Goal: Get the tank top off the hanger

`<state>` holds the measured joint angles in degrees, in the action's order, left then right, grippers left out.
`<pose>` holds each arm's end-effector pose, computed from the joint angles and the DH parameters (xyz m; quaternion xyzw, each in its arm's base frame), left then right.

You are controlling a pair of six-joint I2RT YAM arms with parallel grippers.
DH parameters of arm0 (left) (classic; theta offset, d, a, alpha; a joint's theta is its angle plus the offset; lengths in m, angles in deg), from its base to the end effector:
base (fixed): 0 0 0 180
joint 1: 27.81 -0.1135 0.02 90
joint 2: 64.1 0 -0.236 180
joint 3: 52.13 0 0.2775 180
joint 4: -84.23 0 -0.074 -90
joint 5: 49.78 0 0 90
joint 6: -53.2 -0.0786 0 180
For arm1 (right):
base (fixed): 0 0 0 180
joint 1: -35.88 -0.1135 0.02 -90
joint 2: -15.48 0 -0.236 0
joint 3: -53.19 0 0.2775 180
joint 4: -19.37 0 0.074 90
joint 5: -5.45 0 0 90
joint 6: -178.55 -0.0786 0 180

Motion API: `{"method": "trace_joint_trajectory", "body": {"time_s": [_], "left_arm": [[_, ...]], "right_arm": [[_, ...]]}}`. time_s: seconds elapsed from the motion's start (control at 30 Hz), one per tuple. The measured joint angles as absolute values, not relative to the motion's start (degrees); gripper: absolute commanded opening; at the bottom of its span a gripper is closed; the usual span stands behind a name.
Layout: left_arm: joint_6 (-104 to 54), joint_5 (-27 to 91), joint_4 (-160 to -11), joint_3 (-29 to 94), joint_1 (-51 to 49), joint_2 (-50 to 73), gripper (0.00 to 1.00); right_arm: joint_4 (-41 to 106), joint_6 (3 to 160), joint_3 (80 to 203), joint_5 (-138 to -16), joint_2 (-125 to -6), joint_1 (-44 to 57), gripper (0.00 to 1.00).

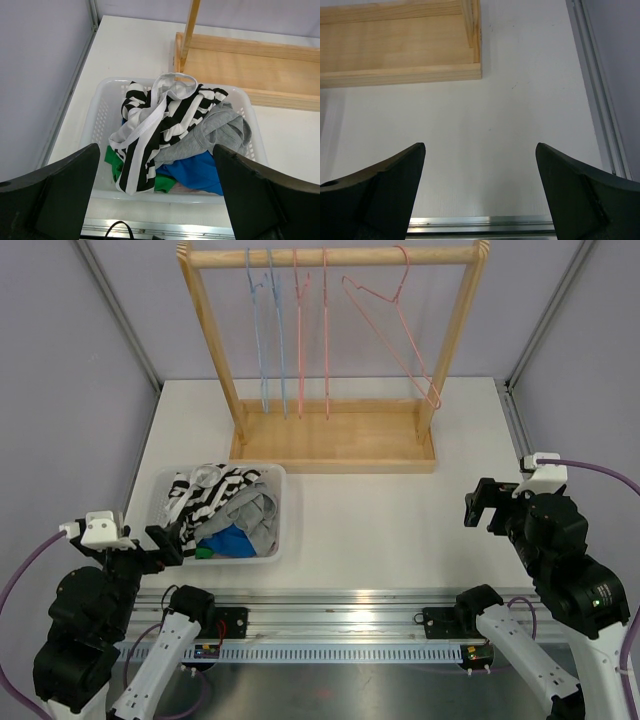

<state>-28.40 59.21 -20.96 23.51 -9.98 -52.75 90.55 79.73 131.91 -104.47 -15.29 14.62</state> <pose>0.0600 0.0076 0.3829 -0.0428 0.7645 -0.0195 0.6429 0.1392 0.0254 0.3820 0.0055 0.8279 0.0012 0.5609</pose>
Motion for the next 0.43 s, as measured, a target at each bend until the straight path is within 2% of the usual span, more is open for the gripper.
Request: {"method": "trace_joint_trajectory", "body": {"time_s": [0.43], "left_arm": [[-28.42, 59.29, -23.08, 21.74, -9.98, -52.75, 0.99]], "right_arm": [[90.01, 79.78, 131.91, -104.34, -15.42, 14.62, 1.0]]}}
